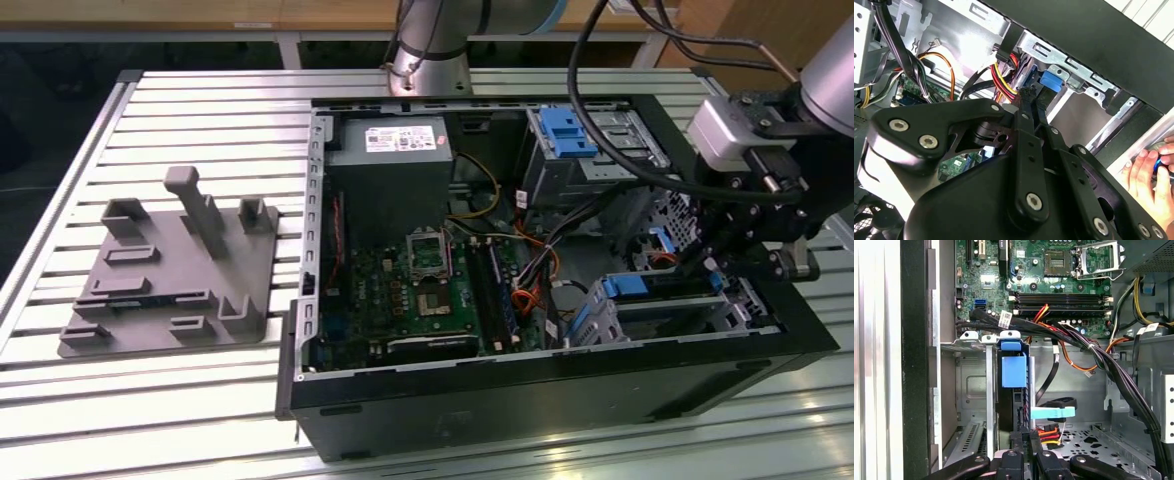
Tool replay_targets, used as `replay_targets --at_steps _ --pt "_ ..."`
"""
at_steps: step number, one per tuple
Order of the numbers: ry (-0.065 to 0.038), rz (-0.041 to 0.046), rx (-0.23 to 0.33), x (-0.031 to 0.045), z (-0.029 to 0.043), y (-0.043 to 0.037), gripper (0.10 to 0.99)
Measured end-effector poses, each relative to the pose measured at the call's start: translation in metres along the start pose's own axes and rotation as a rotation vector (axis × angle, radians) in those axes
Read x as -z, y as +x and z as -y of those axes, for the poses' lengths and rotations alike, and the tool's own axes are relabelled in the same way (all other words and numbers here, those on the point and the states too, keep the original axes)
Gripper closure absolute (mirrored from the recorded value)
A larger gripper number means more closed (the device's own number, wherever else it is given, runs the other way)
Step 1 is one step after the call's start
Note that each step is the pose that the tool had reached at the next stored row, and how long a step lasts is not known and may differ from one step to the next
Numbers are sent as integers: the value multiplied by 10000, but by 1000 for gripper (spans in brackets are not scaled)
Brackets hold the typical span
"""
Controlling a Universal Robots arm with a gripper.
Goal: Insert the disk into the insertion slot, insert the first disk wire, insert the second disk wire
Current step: 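Insert the first disk wire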
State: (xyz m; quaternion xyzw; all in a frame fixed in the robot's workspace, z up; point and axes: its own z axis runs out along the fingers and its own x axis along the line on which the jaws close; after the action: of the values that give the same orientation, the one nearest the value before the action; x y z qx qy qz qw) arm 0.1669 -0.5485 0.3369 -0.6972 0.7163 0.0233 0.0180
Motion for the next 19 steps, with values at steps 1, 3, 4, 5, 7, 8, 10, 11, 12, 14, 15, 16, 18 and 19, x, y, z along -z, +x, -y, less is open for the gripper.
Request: replay_targets --at_steps 1,3,4,5,7,8,10,11,12,14,15,16,18,19 --pt "0 0 0 -2 0 1 918" --pt "0 0 0 -5 0 2 918" --pt "-1 0 0 -20 0 3 918" --pt "0 0 0 -23 0 3 918" --pt "0 0 0 -28 0 3 918" --pt "0 0 0 -30 0 3 918" --pt "-1 0 0 -36 0 4 918" --pt "0 0 0 -39 0 4 918" --pt "0 1 0 -42 0 4 918" --pt "0 0 0 -49 0 5 918" --pt "0 0 0 -52 0 5 918" --pt "0 0 0 -55 0 5 918" --pt "0 1 0 -64 1 6 918" --pt "0 2 0 -69 1 7 918"
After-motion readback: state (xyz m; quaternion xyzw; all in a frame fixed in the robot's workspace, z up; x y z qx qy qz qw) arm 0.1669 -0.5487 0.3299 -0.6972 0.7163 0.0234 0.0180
